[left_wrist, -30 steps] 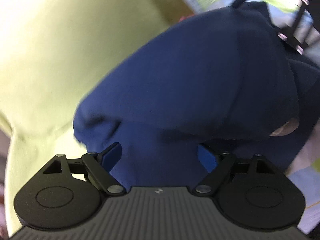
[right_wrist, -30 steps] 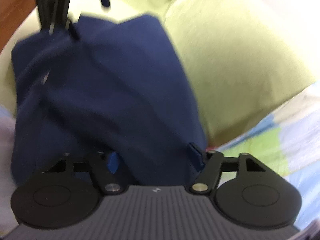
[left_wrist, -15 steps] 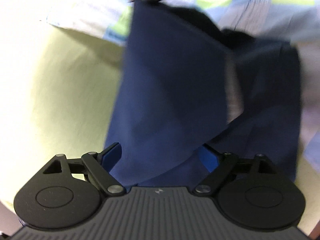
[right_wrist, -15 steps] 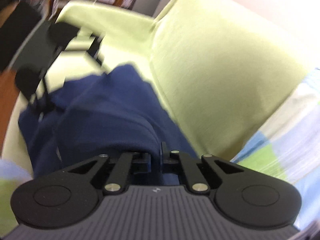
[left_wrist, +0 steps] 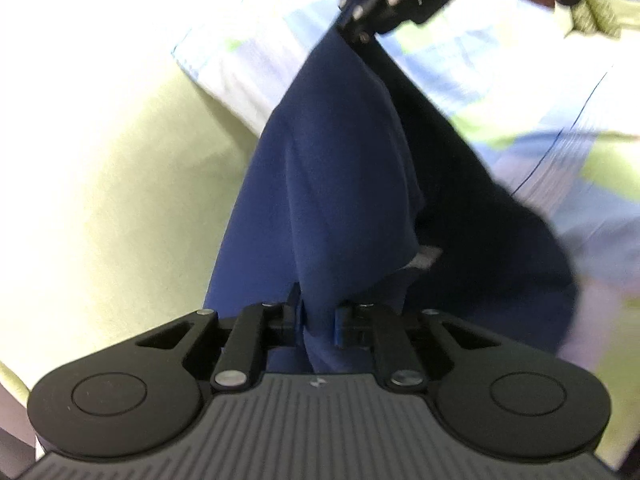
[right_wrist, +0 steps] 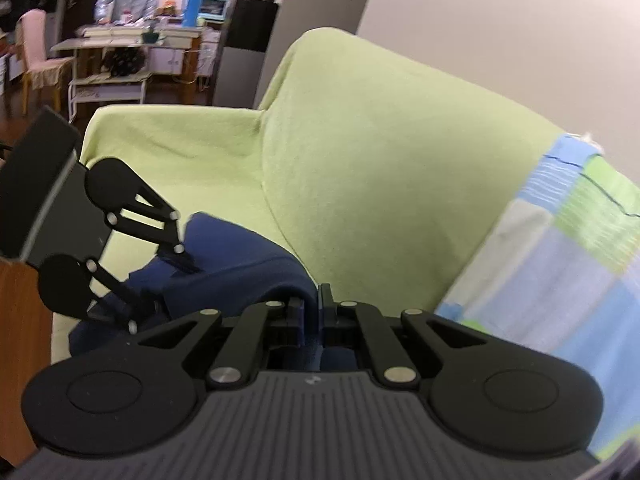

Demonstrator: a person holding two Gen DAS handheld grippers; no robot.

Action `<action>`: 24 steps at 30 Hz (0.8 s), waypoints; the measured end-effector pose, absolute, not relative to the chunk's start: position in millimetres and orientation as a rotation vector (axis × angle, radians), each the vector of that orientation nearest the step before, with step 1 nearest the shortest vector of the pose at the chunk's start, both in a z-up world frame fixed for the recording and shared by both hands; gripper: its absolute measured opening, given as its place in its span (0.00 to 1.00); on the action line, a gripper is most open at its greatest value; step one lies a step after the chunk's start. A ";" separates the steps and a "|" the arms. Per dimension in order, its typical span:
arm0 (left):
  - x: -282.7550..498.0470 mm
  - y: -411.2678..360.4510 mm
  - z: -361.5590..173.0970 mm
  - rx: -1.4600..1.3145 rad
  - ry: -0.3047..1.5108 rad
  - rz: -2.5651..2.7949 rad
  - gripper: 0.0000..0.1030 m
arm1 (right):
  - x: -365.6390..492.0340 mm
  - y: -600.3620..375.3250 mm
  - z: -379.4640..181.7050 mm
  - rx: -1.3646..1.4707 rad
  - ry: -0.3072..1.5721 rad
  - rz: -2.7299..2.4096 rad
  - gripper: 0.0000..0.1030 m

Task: Fold clothes
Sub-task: 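Grasp the navy shirt with the left tool while the right tool grasps it too, then lift the navy shirt with both tools and shake it open over the checked sheet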

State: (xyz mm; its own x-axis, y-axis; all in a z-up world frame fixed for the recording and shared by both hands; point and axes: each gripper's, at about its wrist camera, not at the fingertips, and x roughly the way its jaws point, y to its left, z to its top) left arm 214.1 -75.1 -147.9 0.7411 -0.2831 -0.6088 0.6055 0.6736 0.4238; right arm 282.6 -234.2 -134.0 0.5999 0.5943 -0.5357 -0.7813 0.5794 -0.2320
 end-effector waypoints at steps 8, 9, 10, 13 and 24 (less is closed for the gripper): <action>167.0 -59.3 -52.1 0.542 0.486 -0.693 0.12 | 224.7 -280.8 -53.9 -0.377 0.464 0.708 0.03; 165.5 -54.4 -49.5 0.538 0.481 -0.711 0.12 | 215.5 -289.3 -45.1 -0.364 0.476 0.679 0.03; 161.0 -65.9 -31.1 0.535 0.461 -0.768 0.12 | 210.4 -290.8 -37.9 -0.352 0.489 0.653 0.03; 160.4 -99.8 -9.2 0.532 0.439 -0.863 0.12 | 180.0 -323.0 -17.1 -0.294 0.546 0.535 0.03; 176.9 -265.4 0.2 0.506 0.421 -1.251 0.12 | 87.7 -454.4 -12.1 -0.157 0.704 0.097 0.03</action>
